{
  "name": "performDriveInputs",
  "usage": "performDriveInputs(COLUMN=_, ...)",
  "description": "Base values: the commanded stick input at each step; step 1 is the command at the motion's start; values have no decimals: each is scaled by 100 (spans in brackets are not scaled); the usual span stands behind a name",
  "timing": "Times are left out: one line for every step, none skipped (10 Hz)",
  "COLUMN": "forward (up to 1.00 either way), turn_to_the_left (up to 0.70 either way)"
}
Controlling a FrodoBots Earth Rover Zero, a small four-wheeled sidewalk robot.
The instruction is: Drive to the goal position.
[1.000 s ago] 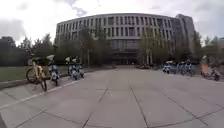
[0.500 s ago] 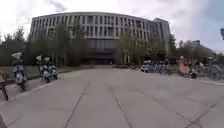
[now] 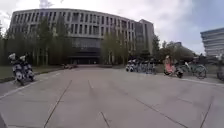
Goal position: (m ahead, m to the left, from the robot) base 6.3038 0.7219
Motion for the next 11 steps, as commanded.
performDriveInputs(forward=70, turn_to_the_left=22)
performDriveInputs(forward=70, turn_to_the_left=35)
performDriveInputs(forward=70, turn_to_the_left=35)
performDriveInputs(forward=70, turn_to_the_left=23)
performDriveInputs(forward=70, turn_to_the_left=2)
performDriveInputs(forward=70, turn_to_the_left=0)
performDriveInputs(forward=70, turn_to_the_left=0)
performDriveInputs(forward=70, turn_to_the_left=0)
performDriveInputs(forward=70, turn_to_the_left=0)
performDriveInputs(forward=70, turn_to_the_left=0)
performDriveInputs(forward=70, turn_to_the_left=0)
